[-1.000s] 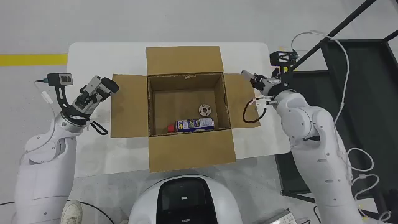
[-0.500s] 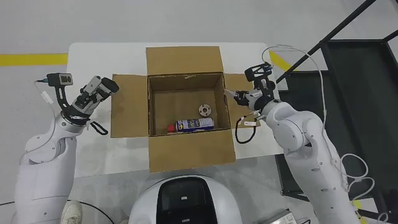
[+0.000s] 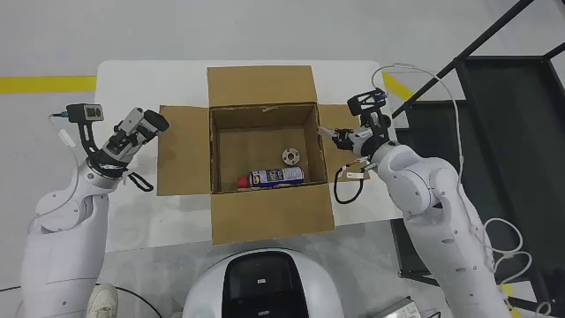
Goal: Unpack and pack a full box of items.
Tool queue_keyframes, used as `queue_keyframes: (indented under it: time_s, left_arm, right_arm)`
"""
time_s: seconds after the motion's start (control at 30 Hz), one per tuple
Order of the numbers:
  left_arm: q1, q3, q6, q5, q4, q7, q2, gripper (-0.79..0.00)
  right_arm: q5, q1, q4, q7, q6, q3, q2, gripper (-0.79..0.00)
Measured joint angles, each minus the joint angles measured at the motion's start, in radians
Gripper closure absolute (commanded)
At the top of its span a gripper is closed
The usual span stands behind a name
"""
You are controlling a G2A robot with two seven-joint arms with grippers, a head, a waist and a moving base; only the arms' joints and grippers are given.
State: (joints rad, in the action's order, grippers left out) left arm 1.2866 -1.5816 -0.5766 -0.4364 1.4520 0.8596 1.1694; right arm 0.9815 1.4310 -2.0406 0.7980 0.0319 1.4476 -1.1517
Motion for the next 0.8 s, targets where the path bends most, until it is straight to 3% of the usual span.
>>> queue_keyframes:
  time_s: [0.23,0.37,0.67,0.8]
  left_arm:
    - [0.000,0.000,0.000,0.000,0.000,0.000,0.000,-0.785]
    - [0.000,0.000,0.000,0.000,0.000,0.000,0.000,-0.785]
    - [0.000,0.000,0.000,0.000,0.000,0.000,0.000,-0.785]
    - [0.000,0.000,0.000,0.000,0.000,0.000,0.000,-0.785]
  right_arm:
    - [0.001,-0.003,-0.006,0.000,-0.009,-0.009,0.000,-0.785]
    - [0.050,-0.071,0.002,0.038,-0.071,-0.109,-0.005,-0.785]
    - [0.048,-0.275,0.117,0.161,0.013,-0.378,-0.048,-0.785]
    - [-0.001,-0.333,0.188,0.197,0.082,-0.446,-0.069,-0.785]
